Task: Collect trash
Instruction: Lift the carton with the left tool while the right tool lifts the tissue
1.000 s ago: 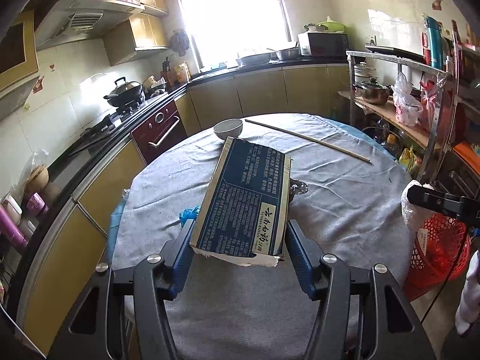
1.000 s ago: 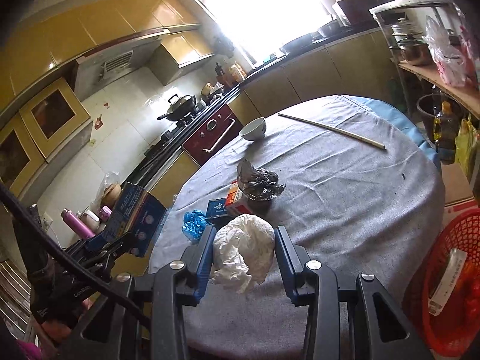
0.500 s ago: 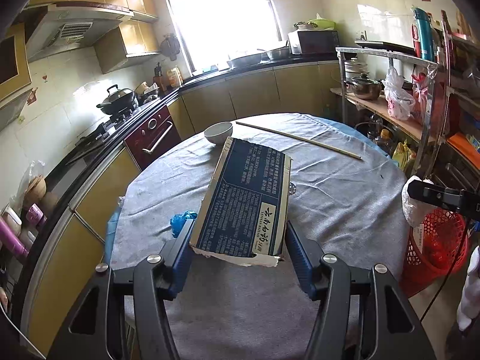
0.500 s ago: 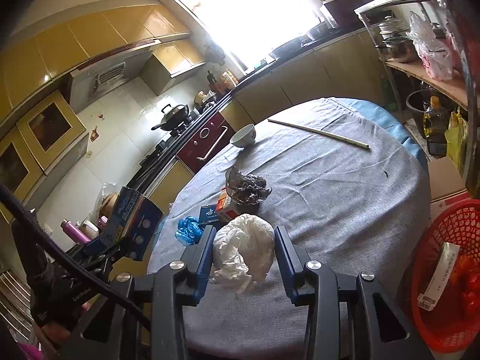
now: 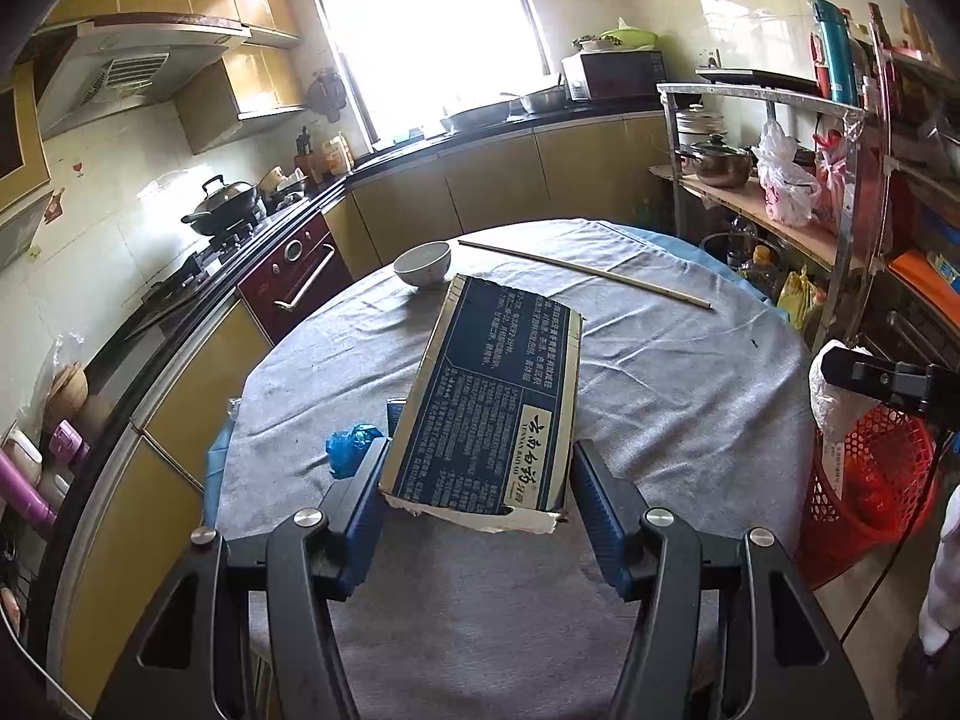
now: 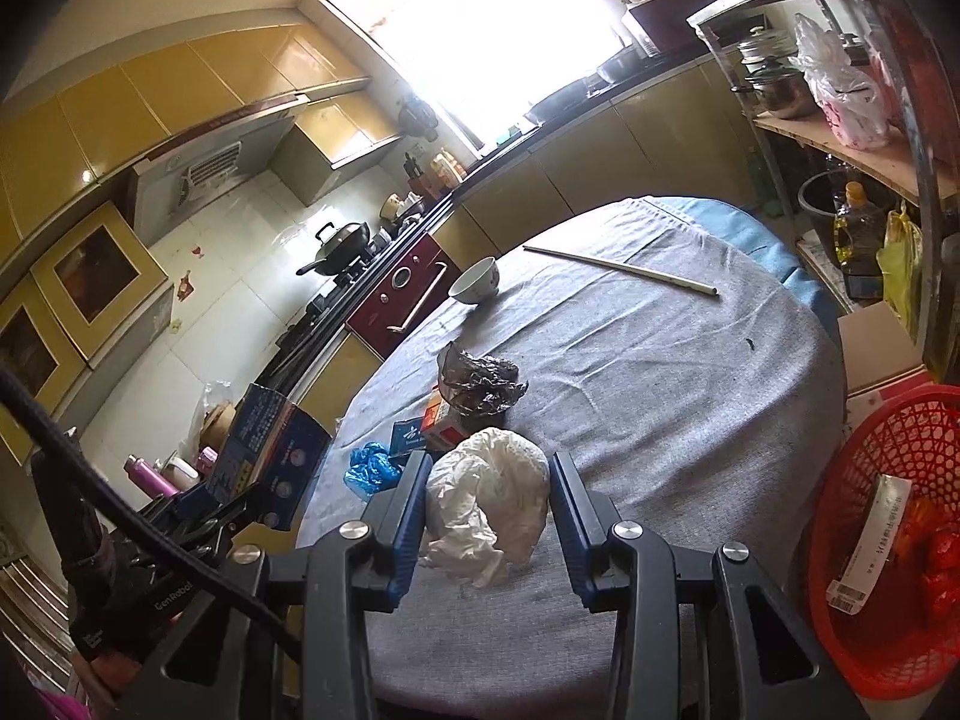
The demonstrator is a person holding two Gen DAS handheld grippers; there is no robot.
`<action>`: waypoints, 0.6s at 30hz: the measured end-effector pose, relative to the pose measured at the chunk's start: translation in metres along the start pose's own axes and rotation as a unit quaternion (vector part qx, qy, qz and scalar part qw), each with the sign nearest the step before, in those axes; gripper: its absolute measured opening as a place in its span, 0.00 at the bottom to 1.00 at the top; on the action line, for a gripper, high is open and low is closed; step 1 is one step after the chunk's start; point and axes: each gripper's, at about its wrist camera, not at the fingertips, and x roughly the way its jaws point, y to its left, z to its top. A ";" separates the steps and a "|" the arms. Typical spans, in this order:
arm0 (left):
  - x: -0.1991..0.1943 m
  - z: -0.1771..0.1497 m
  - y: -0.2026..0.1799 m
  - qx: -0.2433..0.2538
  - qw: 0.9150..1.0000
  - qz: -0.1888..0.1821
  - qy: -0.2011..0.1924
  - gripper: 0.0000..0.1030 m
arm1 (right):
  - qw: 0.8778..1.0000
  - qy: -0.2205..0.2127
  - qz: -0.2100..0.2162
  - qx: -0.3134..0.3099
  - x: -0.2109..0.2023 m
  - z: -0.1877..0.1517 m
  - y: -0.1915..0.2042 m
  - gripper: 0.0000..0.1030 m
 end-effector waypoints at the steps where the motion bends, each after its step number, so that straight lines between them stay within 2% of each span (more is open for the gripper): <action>1: 0.000 0.000 -0.002 0.001 1.000 0.000 0.000 0.59 | 1.000 0.000 0.000 0.002 -0.001 0.000 -0.001 0.41; 18: -0.001 0.007 -0.025 0.035 0.999 -0.011 0.000 0.60 | 0.999 -0.016 -0.006 0.031 -0.018 -0.003 -0.020 0.41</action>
